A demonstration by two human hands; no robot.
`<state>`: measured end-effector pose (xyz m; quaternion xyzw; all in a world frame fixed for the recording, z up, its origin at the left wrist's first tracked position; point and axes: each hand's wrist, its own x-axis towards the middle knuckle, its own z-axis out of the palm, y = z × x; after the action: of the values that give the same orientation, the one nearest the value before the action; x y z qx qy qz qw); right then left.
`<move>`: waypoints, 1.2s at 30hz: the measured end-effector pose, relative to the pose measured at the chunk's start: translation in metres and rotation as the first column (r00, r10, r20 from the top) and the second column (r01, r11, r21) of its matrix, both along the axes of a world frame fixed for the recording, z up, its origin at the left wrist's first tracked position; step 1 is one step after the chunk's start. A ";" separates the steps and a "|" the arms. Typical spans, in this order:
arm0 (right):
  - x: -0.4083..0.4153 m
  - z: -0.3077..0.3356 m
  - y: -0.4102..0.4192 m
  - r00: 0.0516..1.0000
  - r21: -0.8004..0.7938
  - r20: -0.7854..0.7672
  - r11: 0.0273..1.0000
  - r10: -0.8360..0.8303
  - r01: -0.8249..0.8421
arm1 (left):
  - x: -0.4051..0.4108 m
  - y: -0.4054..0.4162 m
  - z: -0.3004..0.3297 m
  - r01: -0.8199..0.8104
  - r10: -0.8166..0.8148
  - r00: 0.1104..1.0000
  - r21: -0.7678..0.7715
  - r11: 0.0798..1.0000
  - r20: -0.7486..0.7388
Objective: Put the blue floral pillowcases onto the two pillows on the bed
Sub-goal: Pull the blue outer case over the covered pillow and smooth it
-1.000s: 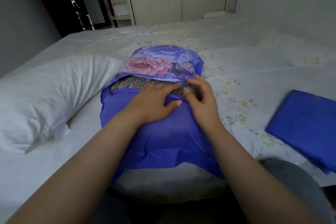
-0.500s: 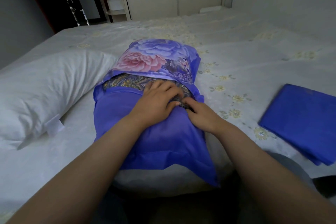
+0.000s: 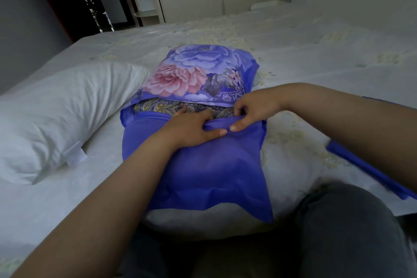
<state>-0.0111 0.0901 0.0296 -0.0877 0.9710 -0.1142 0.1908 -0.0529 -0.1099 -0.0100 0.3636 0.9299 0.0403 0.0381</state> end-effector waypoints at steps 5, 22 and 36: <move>-0.010 -0.007 -0.009 0.961 0.006 -0.272 0.999 -0.041 0.045 | 0.000 0.003 -0.002 0.021 -0.021 0.998 0.002 1.000 0.056; 0.094 -0.109 -0.048 0.452 -0.675 -0.629 0.733 -0.632 0.087 | 0.004 -0.008 -0.034 0.098 0.390 0.618 0.559 0.823 -0.683; 0.138 -0.159 -0.042 0.381 -0.541 -0.717 0.810 -0.584 0.226 | 0.118 0.004 -0.059 0.111 0.196 0.840 0.515 0.850 -0.505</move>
<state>0.1266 0.0482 -0.1293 0.0802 0.8838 -0.2717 -0.3724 0.0654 -0.1059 -0.0693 0.3347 0.8634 0.1892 -0.3268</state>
